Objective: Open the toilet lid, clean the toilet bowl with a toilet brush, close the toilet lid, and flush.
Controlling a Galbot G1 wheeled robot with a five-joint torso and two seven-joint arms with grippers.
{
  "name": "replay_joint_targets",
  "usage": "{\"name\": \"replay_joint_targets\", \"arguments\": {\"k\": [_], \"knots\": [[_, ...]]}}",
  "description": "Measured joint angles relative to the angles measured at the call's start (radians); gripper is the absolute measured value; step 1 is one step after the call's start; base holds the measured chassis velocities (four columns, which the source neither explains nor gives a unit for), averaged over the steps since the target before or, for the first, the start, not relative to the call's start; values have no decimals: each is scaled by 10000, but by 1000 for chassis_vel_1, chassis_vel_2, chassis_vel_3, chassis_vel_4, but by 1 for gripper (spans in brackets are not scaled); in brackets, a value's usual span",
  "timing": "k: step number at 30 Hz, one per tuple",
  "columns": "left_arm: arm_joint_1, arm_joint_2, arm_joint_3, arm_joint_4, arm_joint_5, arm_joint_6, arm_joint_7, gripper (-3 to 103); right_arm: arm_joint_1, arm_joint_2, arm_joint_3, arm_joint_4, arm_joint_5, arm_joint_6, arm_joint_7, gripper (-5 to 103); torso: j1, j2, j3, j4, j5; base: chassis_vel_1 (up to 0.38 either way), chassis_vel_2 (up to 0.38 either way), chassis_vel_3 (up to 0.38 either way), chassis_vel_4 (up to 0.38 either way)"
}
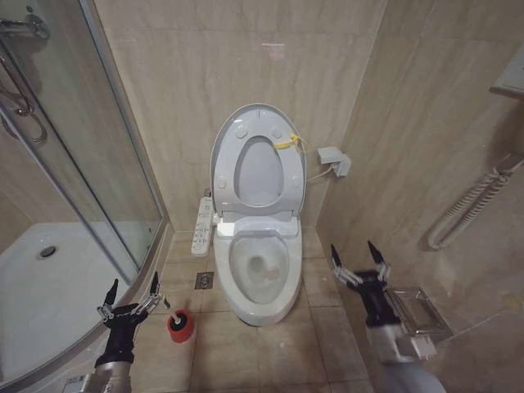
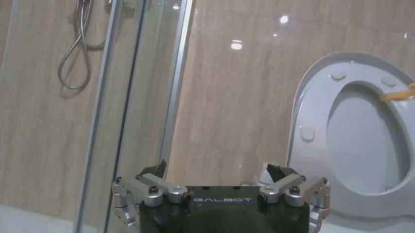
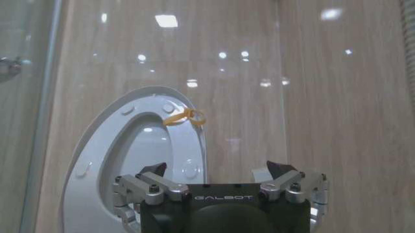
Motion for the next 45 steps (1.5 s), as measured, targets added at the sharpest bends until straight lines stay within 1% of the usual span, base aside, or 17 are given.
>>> {"name": "replay_joint_targets", "arguments": {"k": [1,4,10,16,19,25,33,36,37,38,39,40,41,43,44,45], "knots": [[32,3,-13,-61,4,0,1,100,-149,21,17,46,7,66,-6,100,0,0,0,1,0,0,0,0,0],[165,64,-94,-291,15,0,5,100,-620,111,-59,329,414,136,39,100,1,1,0,0,-1,0,0,0,0],[345,83,-145,-470,39,-24,8,100,-724,345,-104,213,445,197,58,100,1,0,1,2,-1,0,0,0,0],[463,221,-371,-640,-19,-41,5,100,-319,622,-1,-52,422,151,51,100,2,-1,1,1,-1,0,0,0,0],[464,274,-514,-650,-65,-52,4,100,41,810,122,-123,558,139,-186,100,3,-1,2,1,-2,0,0,0,0],[457,233,-523,-649,-63,-58,16,100,342,1010,160,-187,648,139,-357,100,1,-1,1,1,-2,0,0,0,0],[398,153,-477,-373,115,-81,54,100,567,1076,124,-505,737,221,-392,100,0,-1,1,1,-2,-90,84,85,-101],[263,181,-467,110,269,-172,49,100,655,1069,89,-642,728,461,-427,100,4,-2,2,0,-3,-169,179,197,-203],[263,181,-467,110,269,-172,49,100,655,1069,89,-642,728,461,-427,100,4,-2,2,0,-3,-158,183,198,-211],[162,286,-451,477,357,-323,104,100,701,1069,63,-710,711,663,-496,100,12,-4,6,1,0,-166,158,194,-172],[98,372,-436,722,396,-477,203,100,720,1071,41,-736,688,738,-522,100,15,-6,6,1,0,-166,158,128,-141],[-5,517,-420,1142,418,-808,509,100,735,1076,18,-769,662,790,-531,100,14,-5,6,-2,-3,-108,136,128,-54],[-5,517,-420,1142,418,-808,509,100,735,1076,18,-769,662,790,-531,100,14,-5,6,-2,-3,-108,136,128,-54],[-146,696,-440,1757,401,-1363,1323,100,761,1078,-3,-799,635,829,-539,100,12,-6,5,3,-2,-54,23,11,-27],[-282,834,-497,2427,306,-1976,2600,100,771,1083,-11,-843,622,861,-547,100,5,-4,2,4,-2,0,0,0,0],[-282,834,-497,2427,306,-1976,2600,100,771,1083,-11,-843,622,861,-547,100,5,-4,2,4,-2,0,0,0,0]]}}
